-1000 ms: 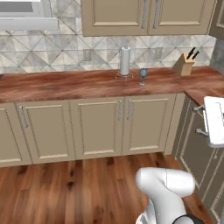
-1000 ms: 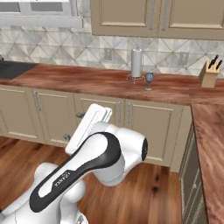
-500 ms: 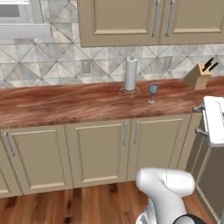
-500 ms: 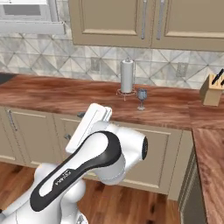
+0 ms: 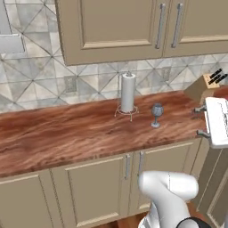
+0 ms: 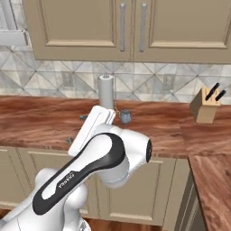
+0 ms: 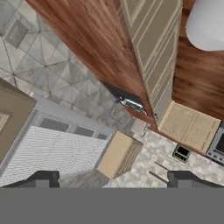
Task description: Retrieve the wine glasses from the counter and place one next to each plate.
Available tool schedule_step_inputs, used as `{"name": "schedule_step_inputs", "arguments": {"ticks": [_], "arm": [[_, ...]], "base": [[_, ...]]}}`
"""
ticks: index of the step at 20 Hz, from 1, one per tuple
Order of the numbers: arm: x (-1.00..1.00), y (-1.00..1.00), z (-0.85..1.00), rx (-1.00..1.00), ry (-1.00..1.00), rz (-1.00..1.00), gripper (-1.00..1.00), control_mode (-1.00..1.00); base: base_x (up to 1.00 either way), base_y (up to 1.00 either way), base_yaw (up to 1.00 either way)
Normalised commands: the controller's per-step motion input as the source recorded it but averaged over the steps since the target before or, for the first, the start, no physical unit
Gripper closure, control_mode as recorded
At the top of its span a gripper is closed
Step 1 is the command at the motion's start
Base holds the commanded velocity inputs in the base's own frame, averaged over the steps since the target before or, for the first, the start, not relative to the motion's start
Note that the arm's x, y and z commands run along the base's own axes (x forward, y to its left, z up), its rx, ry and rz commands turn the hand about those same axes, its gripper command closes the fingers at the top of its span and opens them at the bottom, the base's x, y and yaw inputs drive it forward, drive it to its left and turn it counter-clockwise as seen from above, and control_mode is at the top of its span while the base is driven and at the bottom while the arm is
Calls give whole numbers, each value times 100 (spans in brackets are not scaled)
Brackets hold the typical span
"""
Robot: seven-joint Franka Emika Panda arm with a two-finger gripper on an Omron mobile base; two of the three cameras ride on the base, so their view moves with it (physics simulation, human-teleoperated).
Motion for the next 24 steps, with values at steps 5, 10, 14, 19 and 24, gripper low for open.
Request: {"name": "schedule_step_inputs", "arguments": {"ticks": [5,10,14,19,24], "arm": [[0,0,0,0,0,0,-100,100],[0,0,0,0,0,0,-100,100],[0,0,0,0,0,0,-100,100],[0,0,0,0,0,0,-100,100],[0,0,0,0,0,0,-100,100]], "base": [[21,2,-41],[4,26,-37],[33,52,-34],[55,81,-21],[17,25,-7]]}}
